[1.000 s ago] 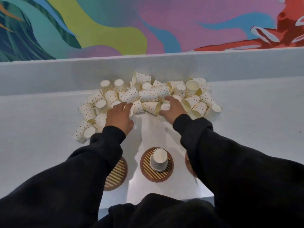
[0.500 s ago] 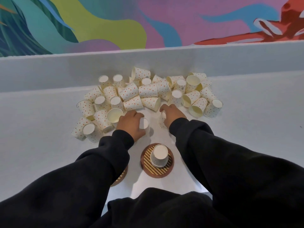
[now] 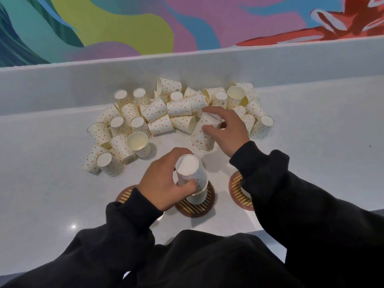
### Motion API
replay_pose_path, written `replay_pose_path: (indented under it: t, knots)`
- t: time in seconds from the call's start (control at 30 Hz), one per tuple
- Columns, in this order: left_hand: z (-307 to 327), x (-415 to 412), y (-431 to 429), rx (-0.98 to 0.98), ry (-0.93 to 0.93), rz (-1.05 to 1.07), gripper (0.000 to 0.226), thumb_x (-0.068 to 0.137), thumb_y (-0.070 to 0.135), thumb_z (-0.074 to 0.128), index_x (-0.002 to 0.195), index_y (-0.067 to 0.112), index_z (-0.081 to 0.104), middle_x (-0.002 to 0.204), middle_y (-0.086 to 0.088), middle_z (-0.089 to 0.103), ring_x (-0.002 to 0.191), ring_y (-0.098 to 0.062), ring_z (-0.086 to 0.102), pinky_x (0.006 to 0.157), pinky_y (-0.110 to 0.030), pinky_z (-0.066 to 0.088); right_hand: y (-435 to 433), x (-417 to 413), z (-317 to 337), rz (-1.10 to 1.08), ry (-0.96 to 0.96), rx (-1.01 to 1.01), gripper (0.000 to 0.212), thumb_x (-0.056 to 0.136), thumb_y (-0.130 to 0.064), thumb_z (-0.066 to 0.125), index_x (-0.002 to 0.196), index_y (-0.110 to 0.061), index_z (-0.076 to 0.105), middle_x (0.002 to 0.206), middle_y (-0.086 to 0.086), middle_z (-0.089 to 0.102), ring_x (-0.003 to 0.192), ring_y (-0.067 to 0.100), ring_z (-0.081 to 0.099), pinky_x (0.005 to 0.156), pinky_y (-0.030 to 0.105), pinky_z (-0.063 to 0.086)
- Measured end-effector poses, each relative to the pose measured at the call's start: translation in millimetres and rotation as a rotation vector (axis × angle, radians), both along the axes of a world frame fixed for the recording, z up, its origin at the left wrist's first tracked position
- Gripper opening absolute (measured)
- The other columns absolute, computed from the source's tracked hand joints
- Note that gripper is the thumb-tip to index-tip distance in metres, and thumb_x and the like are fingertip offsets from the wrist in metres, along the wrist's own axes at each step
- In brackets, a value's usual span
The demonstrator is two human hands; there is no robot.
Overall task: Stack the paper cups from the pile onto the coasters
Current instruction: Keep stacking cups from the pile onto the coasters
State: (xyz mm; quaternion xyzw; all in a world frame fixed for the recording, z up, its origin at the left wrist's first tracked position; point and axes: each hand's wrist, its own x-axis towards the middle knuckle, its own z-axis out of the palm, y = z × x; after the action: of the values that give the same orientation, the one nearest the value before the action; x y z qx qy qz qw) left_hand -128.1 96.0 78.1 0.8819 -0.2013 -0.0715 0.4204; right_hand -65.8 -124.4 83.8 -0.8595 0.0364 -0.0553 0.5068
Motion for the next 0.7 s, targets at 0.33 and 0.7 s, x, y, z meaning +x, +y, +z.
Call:
replay_pose_path:
  t: [0.33, 0.7]
  knots:
    - [-85, -12, -10, 0.087, 0.052, -0.054, 0.056, 0.081, 0.045, 0.073, 0.132, 0.041, 0.050, 0.126, 0.014, 0.059, 0.115, -0.009, 0.054, 0.098, -0.039, 0.050, -13, -48, 14, -0.009, -0.118, 0.191, 0.040, 0.086, -0.030, 0.064, 0.125, -0.041, 0.067, 0.126, -0.007, 0.061, 0.117, 0.007, 0.056, 0.097, 0.029, 0.049]
    - [-127, -18, -15, 0.068, 0.237, 0.045, 0.062, 0.075, 0.047, 0.085, 0.124, 0.046, 0.047, 0.127, 0.009, 0.061, 0.115, -0.012, 0.059, 0.098, -0.039, 0.052, 4, -92, -24, 0.237, -0.183, -0.051, 0.054, 0.078, -0.023, 0.081, 0.129, -0.029, 0.065, 0.114, -0.002, 0.050, 0.109, 0.011, 0.055, 0.086, 0.028, 0.053]
